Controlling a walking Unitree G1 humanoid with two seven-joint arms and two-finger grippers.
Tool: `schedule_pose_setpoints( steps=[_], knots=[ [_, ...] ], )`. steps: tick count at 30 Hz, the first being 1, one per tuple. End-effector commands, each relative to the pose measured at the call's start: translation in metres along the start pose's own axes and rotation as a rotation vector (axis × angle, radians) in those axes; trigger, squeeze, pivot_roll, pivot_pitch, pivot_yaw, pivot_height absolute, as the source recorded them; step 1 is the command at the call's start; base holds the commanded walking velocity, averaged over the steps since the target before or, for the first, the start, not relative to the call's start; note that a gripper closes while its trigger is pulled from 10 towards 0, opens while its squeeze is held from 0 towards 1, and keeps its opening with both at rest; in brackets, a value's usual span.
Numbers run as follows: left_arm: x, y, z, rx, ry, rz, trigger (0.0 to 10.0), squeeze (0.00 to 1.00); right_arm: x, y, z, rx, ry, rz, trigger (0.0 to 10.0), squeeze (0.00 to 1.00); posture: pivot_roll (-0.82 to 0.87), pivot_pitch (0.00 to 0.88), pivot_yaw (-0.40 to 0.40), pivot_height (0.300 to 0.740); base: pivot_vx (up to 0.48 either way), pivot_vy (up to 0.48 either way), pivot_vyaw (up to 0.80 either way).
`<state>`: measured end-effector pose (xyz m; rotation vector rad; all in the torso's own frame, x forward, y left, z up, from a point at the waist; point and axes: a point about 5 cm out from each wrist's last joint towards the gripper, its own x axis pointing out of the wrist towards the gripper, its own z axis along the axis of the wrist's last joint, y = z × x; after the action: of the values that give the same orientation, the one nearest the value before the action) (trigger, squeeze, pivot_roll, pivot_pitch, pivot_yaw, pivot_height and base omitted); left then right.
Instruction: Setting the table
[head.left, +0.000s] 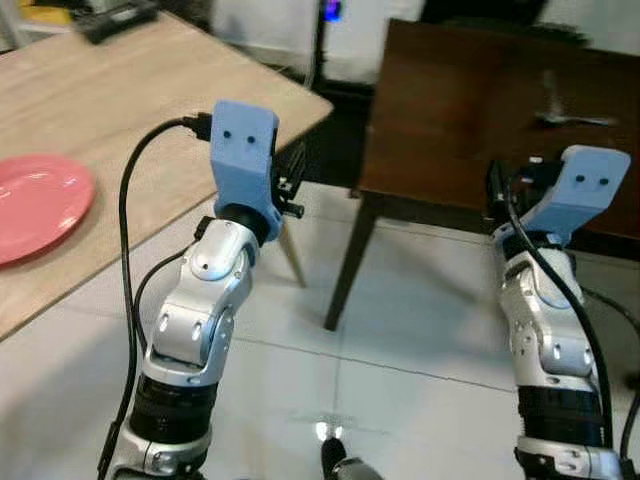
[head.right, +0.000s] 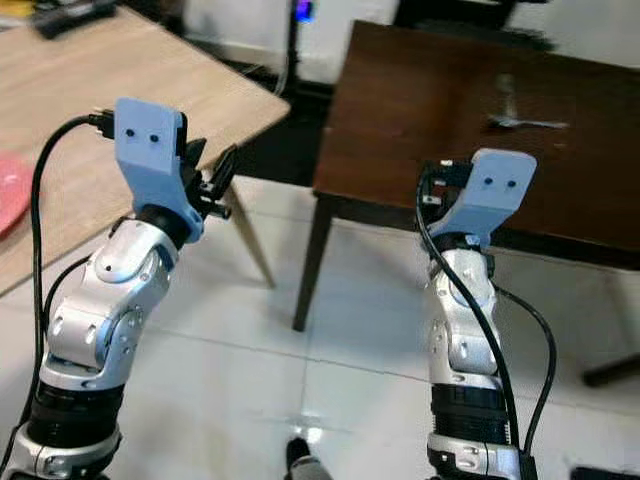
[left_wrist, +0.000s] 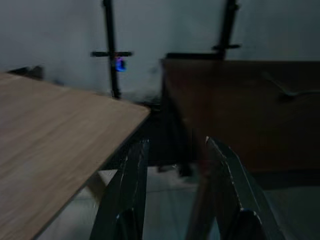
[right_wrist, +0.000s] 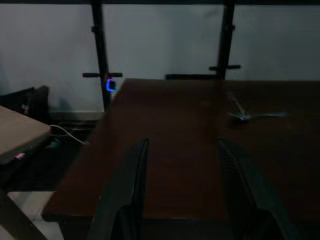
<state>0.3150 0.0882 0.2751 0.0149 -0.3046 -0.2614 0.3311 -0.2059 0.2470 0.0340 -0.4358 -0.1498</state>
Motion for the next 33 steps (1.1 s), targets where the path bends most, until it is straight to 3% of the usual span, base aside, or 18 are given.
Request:
schedule_pose_setpoints(
  steps=[1,24,28,33],
  knots=[
    [-0.0014,-0.0004,-0.0051,0.009,0.025,0.002,10.0,0.00,-0.0027,-0.0023,-0.0041,-0.011,0.019,-0.005,10.0,0.00,0.02,0.164,0.050,0.740,0.000,0.000,-0.80],
    [-0.0010,-0.0001,-0.0055,0.023,0.026,0.004,10.0,0.00,-0.0024,-0.0024,-0.0043,-0.014,0.024,-0.011,10.0,0.00,0.02,0.170,0.050,0.740,0.000,0.000,-0.80],
    [-0.0011,-0.0001,-0.0062,0.025,0.026,0.005,10.0,0.00,-0.0022,-0.0016,-0.0033,-0.021,0.019,-0.007,10.0,0.00,0.02,0.170,0.050,0.740,0.000,0.000,-0.26],
    [-0.0010,0.0036,-0.0079,0.030,0.031,0.022,10.0,0.00,-0.0018,0.0008,-0.0003,-0.026,0.004,0.004,10.0,0.00,0.02,0.170,0.049,0.740,0.432,0.000,0.00]
  ],
)
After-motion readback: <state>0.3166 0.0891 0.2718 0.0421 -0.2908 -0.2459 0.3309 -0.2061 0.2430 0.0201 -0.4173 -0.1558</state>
